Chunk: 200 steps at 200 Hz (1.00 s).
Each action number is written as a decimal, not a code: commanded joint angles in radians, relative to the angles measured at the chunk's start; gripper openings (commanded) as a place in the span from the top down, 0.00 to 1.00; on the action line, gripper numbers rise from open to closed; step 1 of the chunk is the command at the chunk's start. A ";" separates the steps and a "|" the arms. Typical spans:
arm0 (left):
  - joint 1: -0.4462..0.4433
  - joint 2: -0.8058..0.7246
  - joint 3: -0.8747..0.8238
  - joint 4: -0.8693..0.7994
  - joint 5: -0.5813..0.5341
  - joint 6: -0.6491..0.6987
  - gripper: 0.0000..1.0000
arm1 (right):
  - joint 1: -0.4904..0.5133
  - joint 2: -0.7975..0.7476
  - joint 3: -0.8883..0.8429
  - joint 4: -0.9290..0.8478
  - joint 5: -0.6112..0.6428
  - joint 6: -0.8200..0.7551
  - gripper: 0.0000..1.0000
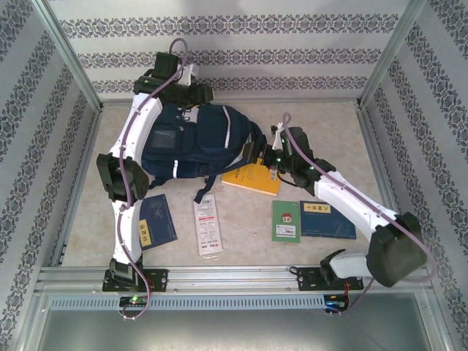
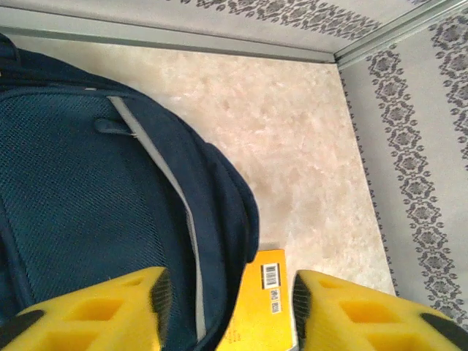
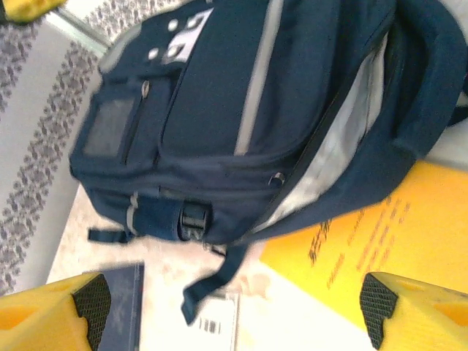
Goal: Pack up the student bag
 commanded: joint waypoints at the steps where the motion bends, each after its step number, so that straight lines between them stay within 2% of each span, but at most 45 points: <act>1: -0.014 -0.218 -0.190 0.132 -0.037 -0.064 0.47 | 0.038 -0.066 -0.070 -0.048 -0.022 -0.030 0.12; 27: -0.014 -0.495 -0.595 0.288 -0.120 -0.186 0.46 | 0.116 -0.063 -0.124 -0.016 -0.084 0.030 0.14; 50: -0.016 -0.723 -0.959 0.419 -0.115 -0.307 0.49 | 0.193 -0.014 -0.137 0.016 -0.115 0.090 0.17; 78: -0.031 -0.928 -1.307 0.531 -0.057 -0.419 0.59 | 0.253 0.089 -0.134 0.103 -0.153 0.166 0.20; 101: -0.065 -1.042 -1.526 0.610 -0.048 -0.481 0.69 | 0.275 0.206 -0.114 0.164 -0.186 0.229 0.23; 128: -0.095 -1.096 -1.698 0.684 -0.075 -0.520 0.80 | 0.290 0.325 -0.095 0.241 -0.197 0.300 0.27; 160: -0.112 -1.074 -1.811 0.770 -0.092 -0.544 0.96 | 0.290 0.447 -0.085 0.341 -0.220 0.380 0.31; 181: -0.118 -1.024 -1.855 0.840 -0.084 -0.557 1.00 | 0.292 0.499 -0.085 0.389 -0.234 0.416 0.33; 200: -0.124 -0.970 -1.863 0.867 -0.086 -0.547 1.00 | 0.291 0.524 -0.084 0.419 -0.245 0.430 0.34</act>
